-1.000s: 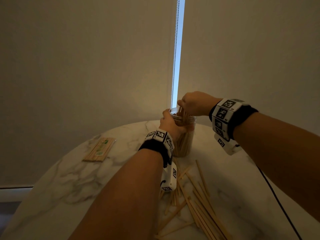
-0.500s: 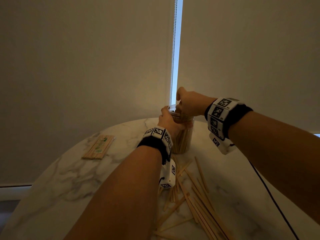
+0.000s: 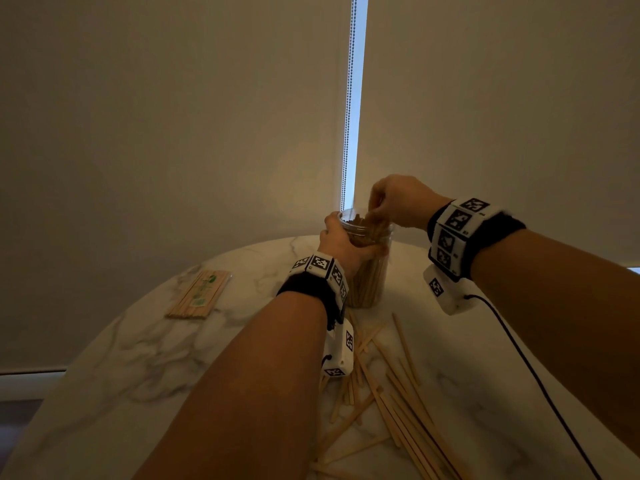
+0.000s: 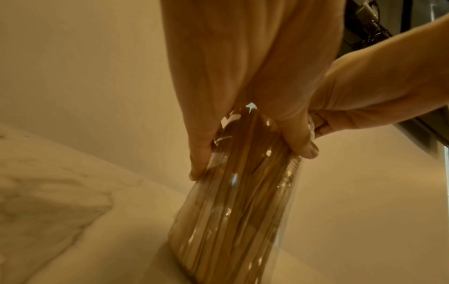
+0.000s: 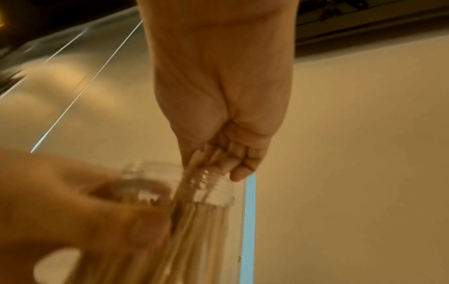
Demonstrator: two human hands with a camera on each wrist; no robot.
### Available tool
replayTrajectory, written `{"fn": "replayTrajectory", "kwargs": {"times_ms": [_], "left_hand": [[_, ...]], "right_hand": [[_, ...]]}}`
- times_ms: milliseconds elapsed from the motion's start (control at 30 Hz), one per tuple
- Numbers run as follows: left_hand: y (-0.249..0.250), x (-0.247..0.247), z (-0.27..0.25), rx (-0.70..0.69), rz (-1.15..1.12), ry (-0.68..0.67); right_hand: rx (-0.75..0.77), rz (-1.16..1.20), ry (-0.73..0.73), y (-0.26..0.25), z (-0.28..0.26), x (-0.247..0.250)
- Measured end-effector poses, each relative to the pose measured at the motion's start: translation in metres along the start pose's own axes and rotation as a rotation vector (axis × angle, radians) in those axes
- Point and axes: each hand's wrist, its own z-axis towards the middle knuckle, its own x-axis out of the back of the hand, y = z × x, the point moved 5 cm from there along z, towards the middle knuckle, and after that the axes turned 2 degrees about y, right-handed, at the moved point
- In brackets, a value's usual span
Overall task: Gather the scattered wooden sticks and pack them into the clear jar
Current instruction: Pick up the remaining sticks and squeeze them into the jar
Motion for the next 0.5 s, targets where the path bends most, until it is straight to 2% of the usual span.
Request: {"fn": "replayTrajectory", "kwargs": {"times_ms": [100, 233, 333, 433, 500], "left_hand": [[0.000, -0.001, -0.001, 0.017, -0.016, -0.009], [0.000, -0.001, -0.002, -0.002, -0.046, -0.008], [0.000, 0.000, -0.002, 0.002, -0.037, -0.011], [-0.001, 0.000, -0.002, 0.002, -0.032, -0.014], [-0.002, 0.000, -0.003, 0.004, -0.034, -0.013]], "right_hand": [[0.050, -0.027, -0.064, -0.007, -0.002, -0.010], [0.000, 0.076, -0.064, -0.015, -0.003, 0.004], [-0.023, -0.075, -0.158, -0.014, -0.009, 0.006], [-0.040, 0.004, -0.106, -0.010, -0.011, 0.005], [-0.028, -0.094, -0.148, -0.016, -0.019, 0.000]]}}
